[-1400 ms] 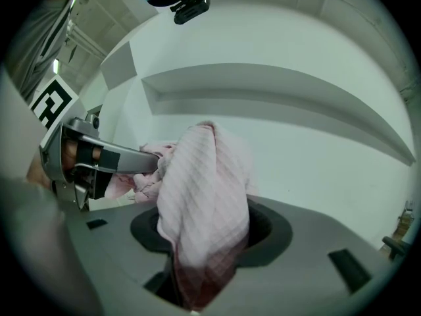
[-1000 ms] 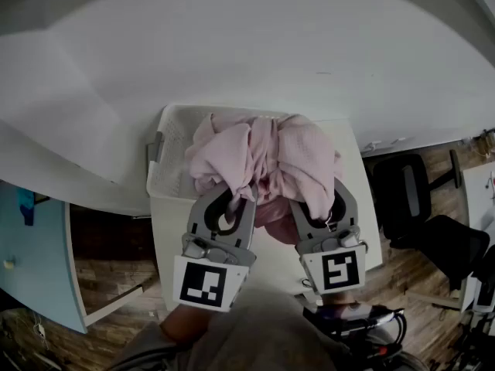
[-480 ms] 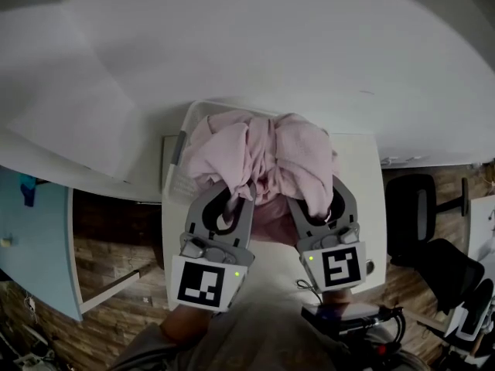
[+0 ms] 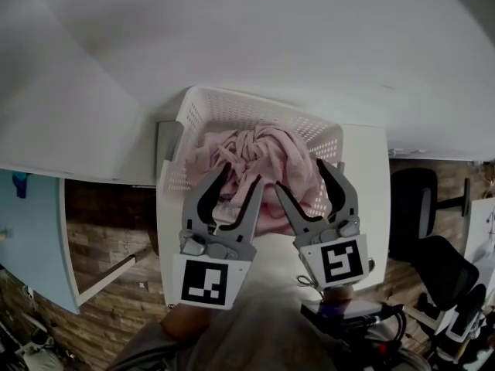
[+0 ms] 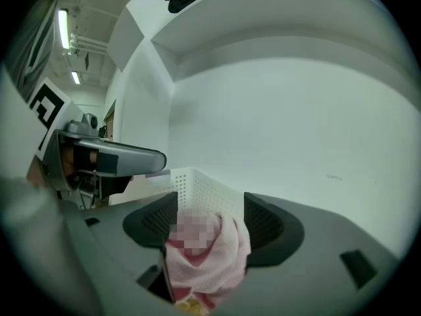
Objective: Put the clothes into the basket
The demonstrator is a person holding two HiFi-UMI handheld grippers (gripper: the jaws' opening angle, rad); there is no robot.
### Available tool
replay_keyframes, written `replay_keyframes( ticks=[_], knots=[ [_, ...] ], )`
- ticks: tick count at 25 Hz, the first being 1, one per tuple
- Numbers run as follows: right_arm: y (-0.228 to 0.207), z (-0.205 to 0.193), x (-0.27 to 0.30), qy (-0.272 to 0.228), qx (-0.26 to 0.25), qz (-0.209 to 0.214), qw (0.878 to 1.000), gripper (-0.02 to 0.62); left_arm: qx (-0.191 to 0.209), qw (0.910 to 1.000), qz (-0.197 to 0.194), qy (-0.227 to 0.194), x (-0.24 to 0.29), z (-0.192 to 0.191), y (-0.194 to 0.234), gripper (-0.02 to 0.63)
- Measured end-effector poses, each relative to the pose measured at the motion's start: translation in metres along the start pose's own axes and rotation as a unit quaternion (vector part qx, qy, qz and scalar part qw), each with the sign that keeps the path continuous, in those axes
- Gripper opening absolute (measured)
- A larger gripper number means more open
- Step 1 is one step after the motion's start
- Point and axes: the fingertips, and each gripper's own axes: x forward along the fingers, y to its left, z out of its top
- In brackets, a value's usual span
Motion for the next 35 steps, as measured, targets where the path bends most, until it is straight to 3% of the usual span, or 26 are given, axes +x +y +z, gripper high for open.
replay_keyframes(
  ticks=[8, 11, 15, 19, 35],
  knots=[
    [0.006, 0.002, -0.01, -0.019, -0.011, -0.009, 1.0, 0.279, 0.003, 0.9998, -0.004, -0.019, -0.014, 0.006, -0.006, 0.173],
    [0.009, 0.004, -0.021, -0.035, -0.009, -0.022, 0.999, 0.188, 0.007, 0.9997, -0.006, -0.024, -0.022, 0.005, -0.008, 0.143],
    [0.016, 0.004, -0.033, -0.052, -0.006, -0.027, 0.998, 0.061, 0.01, 0.9994, 0.0, -0.033, -0.033, 0.001, -0.009, 0.054],
    [0.019, 0.003, -0.049, -0.064, 0.001, -0.029, 0.998, 0.038, 0.017, 0.9988, -0.005, -0.047, -0.042, 0.006, -0.021, 0.009],
    [0.013, -0.003, -0.17, -0.146, 0.038, -0.026, 0.988, 0.006, 0.059, 0.9949, 0.009, -0.082, -0.108, 0.013, -0.129, 0.008]
  ],
)
